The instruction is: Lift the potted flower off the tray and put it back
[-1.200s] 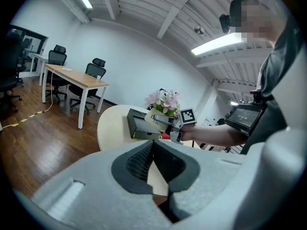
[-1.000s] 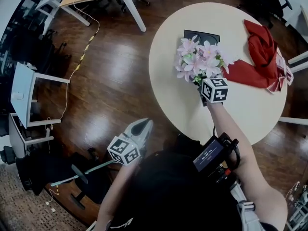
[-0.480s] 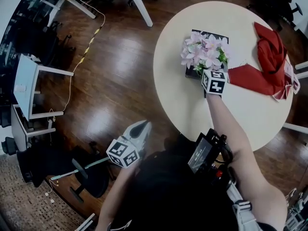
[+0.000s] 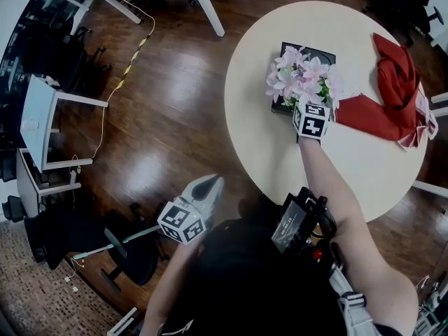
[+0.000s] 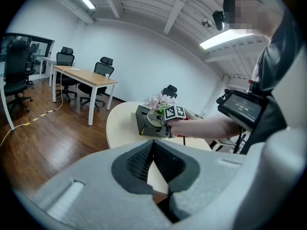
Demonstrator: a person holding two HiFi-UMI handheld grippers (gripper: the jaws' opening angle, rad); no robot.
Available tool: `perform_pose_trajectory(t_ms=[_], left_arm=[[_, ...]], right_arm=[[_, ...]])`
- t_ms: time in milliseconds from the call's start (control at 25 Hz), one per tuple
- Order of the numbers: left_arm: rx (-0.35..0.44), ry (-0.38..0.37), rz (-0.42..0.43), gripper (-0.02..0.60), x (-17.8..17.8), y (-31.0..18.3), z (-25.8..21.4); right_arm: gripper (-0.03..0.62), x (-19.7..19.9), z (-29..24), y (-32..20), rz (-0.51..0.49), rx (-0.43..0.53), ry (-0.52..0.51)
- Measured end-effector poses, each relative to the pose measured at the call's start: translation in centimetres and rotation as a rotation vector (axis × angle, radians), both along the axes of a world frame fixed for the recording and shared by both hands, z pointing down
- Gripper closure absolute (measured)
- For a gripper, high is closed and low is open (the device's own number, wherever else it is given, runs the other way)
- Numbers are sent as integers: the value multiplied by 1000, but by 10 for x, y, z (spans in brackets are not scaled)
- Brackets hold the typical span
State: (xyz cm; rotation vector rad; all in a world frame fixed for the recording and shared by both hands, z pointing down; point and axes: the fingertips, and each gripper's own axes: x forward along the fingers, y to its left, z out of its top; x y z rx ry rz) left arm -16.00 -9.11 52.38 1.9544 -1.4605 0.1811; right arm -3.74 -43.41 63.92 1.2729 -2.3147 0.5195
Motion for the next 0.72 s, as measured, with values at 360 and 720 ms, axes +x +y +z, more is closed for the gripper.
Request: perform_pose_trajectory(t_ms=[360, 720], left_arm=[[6, -8, -20, 577, 1, 6, 0], [37, 1, 4, 577, 8, 8, -3]], right_arm=[[37, 4, 5, 1, -1, -15, 46], [37, 14, -1, 31, -41, -40, 26]])
